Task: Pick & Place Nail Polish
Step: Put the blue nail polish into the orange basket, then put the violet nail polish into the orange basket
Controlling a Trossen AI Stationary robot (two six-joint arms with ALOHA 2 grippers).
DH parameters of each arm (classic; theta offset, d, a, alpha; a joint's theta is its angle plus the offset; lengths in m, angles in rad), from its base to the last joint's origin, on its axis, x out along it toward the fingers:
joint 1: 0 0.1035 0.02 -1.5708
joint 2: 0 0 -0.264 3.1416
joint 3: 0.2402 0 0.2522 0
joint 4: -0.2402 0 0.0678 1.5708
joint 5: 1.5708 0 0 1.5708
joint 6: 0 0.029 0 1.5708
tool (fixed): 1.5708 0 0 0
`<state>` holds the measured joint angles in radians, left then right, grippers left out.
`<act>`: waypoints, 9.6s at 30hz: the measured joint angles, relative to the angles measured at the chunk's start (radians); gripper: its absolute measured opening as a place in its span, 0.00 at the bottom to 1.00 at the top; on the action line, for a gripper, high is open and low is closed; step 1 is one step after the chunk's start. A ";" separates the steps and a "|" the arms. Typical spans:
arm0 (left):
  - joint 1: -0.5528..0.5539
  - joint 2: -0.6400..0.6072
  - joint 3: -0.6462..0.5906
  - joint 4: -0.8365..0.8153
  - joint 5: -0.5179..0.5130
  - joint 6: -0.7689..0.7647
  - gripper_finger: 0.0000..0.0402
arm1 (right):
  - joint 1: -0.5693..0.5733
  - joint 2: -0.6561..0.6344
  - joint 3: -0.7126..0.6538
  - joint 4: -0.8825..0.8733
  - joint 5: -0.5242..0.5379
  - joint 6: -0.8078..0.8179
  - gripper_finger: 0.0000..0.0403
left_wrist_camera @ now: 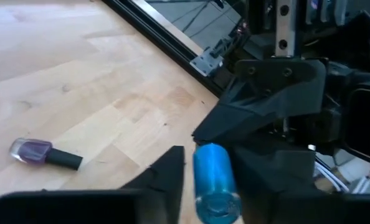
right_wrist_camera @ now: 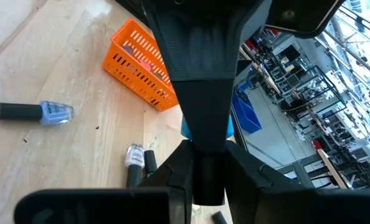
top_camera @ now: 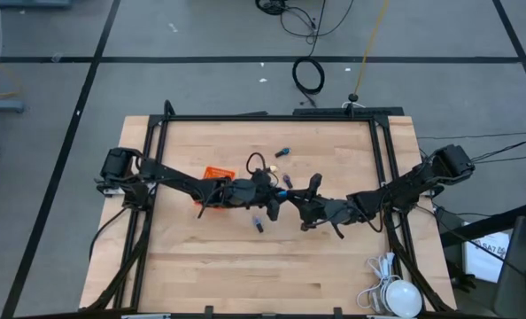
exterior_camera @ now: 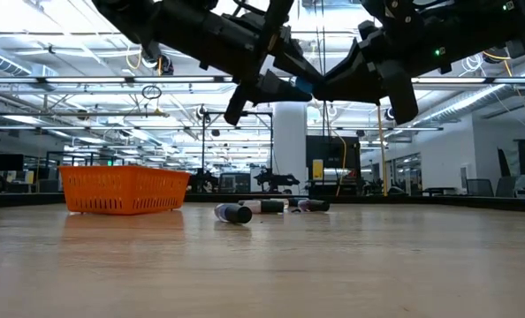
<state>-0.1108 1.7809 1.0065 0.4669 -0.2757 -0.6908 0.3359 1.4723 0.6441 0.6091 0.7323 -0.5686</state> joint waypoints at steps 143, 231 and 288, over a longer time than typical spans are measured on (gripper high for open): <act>-0.200 -0.447 -0.420 0.134 -0.794 0.450 0.13 | -0.032 -0.199 -0.085 -0.344 -0.005 0.605 0.41; -0.040 -0.248 -0.416 0.141 -0.373 -0.308 0.52 | -0.035 -0.199 -0.085 -0.329 -0.004 0.621 0.41; -0.038 -0.248 -0.417 0.144 -0.377 -0.308 0.52 | -0.441 0.300 -0.078 0.027 -0.482 0.762 0.48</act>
<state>-0.1490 1.5330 0.5900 0.6113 -0.6529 -0.9989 -0.1055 1.7728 0.5659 0.6358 0.2501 0.1931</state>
